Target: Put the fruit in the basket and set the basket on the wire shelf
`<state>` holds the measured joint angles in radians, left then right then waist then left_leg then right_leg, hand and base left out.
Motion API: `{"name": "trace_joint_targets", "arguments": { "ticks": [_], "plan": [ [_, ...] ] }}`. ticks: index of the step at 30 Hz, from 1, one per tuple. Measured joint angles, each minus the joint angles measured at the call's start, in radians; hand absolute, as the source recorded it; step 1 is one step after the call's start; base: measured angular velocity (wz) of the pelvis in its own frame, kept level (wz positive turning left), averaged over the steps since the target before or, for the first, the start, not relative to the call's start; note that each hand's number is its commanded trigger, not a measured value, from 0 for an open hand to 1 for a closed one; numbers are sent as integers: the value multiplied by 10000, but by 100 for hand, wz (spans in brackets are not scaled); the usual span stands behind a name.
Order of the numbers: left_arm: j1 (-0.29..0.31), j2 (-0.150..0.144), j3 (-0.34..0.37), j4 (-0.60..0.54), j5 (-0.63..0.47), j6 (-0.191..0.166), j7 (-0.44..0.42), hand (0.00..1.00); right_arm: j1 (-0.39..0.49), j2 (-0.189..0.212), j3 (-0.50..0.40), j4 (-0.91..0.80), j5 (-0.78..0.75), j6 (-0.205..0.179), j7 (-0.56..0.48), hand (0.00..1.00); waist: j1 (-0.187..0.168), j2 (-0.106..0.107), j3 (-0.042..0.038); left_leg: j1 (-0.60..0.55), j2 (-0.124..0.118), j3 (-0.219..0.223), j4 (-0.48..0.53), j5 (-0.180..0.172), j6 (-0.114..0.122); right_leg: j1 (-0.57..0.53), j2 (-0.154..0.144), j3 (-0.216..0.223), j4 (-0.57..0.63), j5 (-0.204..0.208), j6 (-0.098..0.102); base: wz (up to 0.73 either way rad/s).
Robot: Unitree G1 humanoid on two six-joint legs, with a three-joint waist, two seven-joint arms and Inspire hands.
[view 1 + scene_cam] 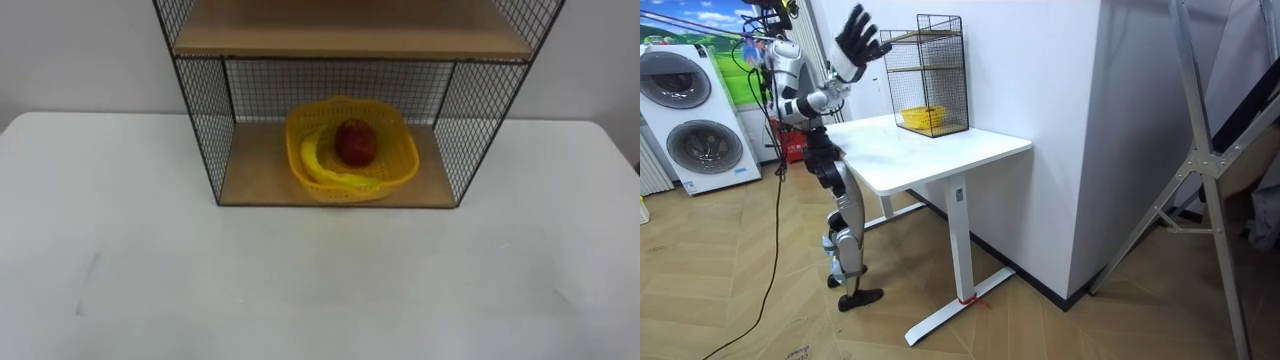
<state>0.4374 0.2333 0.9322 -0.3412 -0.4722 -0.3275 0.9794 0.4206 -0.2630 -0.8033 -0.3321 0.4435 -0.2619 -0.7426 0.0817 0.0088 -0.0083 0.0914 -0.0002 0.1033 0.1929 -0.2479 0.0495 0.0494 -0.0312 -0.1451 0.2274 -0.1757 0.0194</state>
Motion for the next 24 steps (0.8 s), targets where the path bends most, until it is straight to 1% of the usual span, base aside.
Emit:
{"name": "trace_joint_targets", "arguments": {
  "ticks": [1,2,3,4,5,6,7,8,9,11,12,13,14,15,16,17,18,19,20,21,22,23,24],
  "plan": [
    [103,135,109,305,-355,5,100,0,55,-63,-250,212,479,5,-97,0,-30,-36,21,-60,-8,-32,40,-5,9,-30,-12,-21,8,-3,0,9],
    [317,413,202,1036,-1135,17,294,0,212,-183,-741,768,1635,26,-288,0,-48,-9,2,-146,-32,-85,82,-8,13,-117,-42,-46,75,-24,-1,10],
    [442,557,206,1416,-1585,40,385,0,273,-254,-937,1100,2142,58,-434,0,-65,1,1,-164,-51,-107,88,-7,15,-144,-69,-87,122,-56,3,13],
    [620,807,250,2224,-2658,125,442,0,389,-363,-1294,1751,3183,135,-663,0,-82,12,-3,-205,-99,-154,123,-13,26,-159,-119,-128,134,-130,1,8],
    [773,953,263,3243,-3601,224,437,0,471,-475,-1528,2510,4084,180,-849,0,-83,12,-5,-279,-124,-158,161,-27,48,-210,-157,-152,148,-156,9,7],
    [799,973,281,3756,-4086,276,432,0,511,-479,-1660,2902,4486,237,-904,0,-85,50,-30,-330,-142,-158,180,-31,55,-291,-198,-206,200,-178,10,4],
    [806,979,287,4715,-4882,375,429,0,595,-490,-1770,3775,5331,266,-969,0,-144,81,-44,-439,-179,-186,247,-36,76,-403,-257,-236,361,-235,28,9],
    [809,974,222,5756,-5538,456,385,0,673,-483,-1703,4688,6105,430,-1062,0,-188,85,-43,-514,-225,-222,302,-38,92,-518,-316,-249,523,-324,42,10],
    [807,973,143,6284,-5802,494,344,0,717,-481,-1602,5177,6421,493,-1073,0,-197,85,-43,-524,-245,-235,305,-34,99,-552,-342,-264,565,-355,47,10],
    [608,980,-140,8639,-6658,680,-35,0,679,-481,-1436,7547,7499,773,-879,0,-304,59,-57,-574,-317,-343,363,-44,119,-640,-411,-295,647,-481,83,15],
    [593,944,-249,9777,-6812,809,-390,0,648,-476,-1368,9044,7872,885,-570,0,-269,6,-92,-562,-319,-367,365,-49,126,-607,-444,-344,650,-509,84,12],
    [590,892,-251,10317,-6812,845,-588,0,608,-475,-1330,9817,7993,899,-431,0,-249,-23,-110,-535,-309,-350,352,-50,128,-596,-456,-330,650,-516,82,0],
    [593,795,-248,11366,-6811,919,-958,0,506,-451,-1315,11326,8225,908,-177,0,-252,-63,-119,-459,-298,-344,318,-53,128,-522,-464,-319,622,-518,79,0],
    [595,607,-253,12102,-6802,1023,-1243,0,399,-393,-1310,12550,8245,913,-31,0,-259,-81,-122,-409,-293,-345,314,-62,130,-464,-463,-316,603,-523,84,0],
    [593,484,-257,12454,-6741,1096,-1417,0,346,-333,-1263,13058,8219,922,63,0,-258,-87,-125,-402,-296,-342,311,-62,130,-458,-448,-286,601,-524,87,0],
    [593,171,-260,12921,-6495,1218,-1748,0,304,-80,-1135,13693,7932,986,283,0,-264,-93,-127,-391,-295,-333,306,-62,130,-394,-395,-233,569,-525,90,0],
    [564,-155,-291,13414,-5895,1406,-2168,0,225,106,-975,14513,7473,1141,664,0,-323,-92,-126,-336,-290,-359,306,-62,130,-270,-384,-230,478,-510,104,0],
    [561,-314,-397,13660,-5456,1514,-2391,0,192,185,-800,14841,7215,1240,836,0,-338,-94,-125,-286,-290,-358,300,-68,136,-218,-399,-231,473,-511,105,5],
    [563,-543,-762,14274,-4492,1775,-2879,0,3,346,-569,15403,6535,1387,1135,0,-461,-95,-121,-198,-280,-359,301,-97,116,-106,-394,-238,442,-513,108,0],
    [552,-733,-1265,14715,-3564,2033,-3382,0,-208,494,-107,15854,5787,1581,1445,0,-607,-110,-111,-124,-275,-400,305,-103,116,33,-397,-239,364,-502,115,7],
    [539,-799,-1579,14903,-3083,2167,-3676,0,-321,550,172,16128,5322,1695,1679,0,-716,-120,-118,-111,-273,-467,312,-121,84,118,-384,-285,270,-481,120,17],
    [409,-860,-2275,15233,-1989,2462,-4341,0,-603,635,731,16544,4349,2031,2039,0,-844,-152,-116,-103,-279,-547,313,-125,72,200,-391,-378,188,-448,123,16],
    [314,-862,-2588,15341,-1443,2623,-4708,0,-719,644,1011,16696,3864,2232,2222,0,-857,-160,-114,-103,-280,-550,312,-120,76,199,-389,-376,186,-433,121,9]
  ]
}}
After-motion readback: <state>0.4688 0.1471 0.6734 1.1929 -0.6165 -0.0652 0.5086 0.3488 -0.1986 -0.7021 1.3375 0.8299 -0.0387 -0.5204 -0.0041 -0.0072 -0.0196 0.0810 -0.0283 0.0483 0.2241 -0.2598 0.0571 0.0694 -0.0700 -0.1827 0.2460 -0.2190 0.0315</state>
